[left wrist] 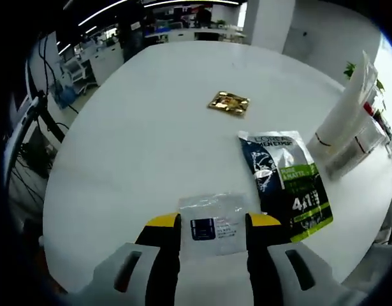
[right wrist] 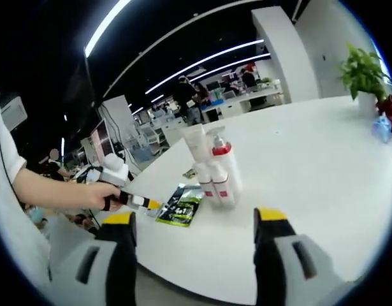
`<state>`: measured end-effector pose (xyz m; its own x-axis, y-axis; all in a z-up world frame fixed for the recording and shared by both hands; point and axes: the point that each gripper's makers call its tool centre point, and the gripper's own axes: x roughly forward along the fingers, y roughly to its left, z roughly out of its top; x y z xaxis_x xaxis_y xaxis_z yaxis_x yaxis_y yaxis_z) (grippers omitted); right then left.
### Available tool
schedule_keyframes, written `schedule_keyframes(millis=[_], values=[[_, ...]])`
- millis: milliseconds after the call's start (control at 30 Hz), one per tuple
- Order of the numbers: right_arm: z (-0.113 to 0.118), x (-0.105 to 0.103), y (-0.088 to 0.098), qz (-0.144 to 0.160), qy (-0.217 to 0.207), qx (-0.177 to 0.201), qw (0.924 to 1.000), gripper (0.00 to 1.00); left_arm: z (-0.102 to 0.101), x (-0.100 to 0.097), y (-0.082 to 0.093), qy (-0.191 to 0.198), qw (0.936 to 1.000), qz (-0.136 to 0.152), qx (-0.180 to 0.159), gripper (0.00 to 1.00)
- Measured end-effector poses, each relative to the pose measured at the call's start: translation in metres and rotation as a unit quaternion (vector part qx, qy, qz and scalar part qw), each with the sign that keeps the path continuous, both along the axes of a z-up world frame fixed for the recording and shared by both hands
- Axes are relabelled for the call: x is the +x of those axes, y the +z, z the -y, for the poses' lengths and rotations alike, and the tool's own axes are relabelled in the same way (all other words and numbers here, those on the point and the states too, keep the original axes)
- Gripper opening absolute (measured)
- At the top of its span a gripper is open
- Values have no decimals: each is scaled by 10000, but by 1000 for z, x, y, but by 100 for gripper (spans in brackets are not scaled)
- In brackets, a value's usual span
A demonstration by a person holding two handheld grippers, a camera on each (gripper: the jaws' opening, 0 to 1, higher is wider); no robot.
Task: Arrange the skincare products in the storage area until every visible bottle or jar stands upright without overlapping.
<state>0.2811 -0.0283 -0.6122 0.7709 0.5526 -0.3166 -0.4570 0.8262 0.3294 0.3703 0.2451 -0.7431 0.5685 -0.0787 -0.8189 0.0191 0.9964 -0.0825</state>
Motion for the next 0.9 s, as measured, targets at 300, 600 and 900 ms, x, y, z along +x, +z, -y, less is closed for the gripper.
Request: schedule_keyframes(millis=[300,600,900], values=[[0,0,1,19,-15,9,10000,75,0,2,0,32,10000,44,31,38],[0,0,1,24,-17,11,10000,75,0,3,0,41,10000,76,-20,38],[0,-1,2,50,6,6,10000,75,1,-3,1,2,9999,112,-56,41]])
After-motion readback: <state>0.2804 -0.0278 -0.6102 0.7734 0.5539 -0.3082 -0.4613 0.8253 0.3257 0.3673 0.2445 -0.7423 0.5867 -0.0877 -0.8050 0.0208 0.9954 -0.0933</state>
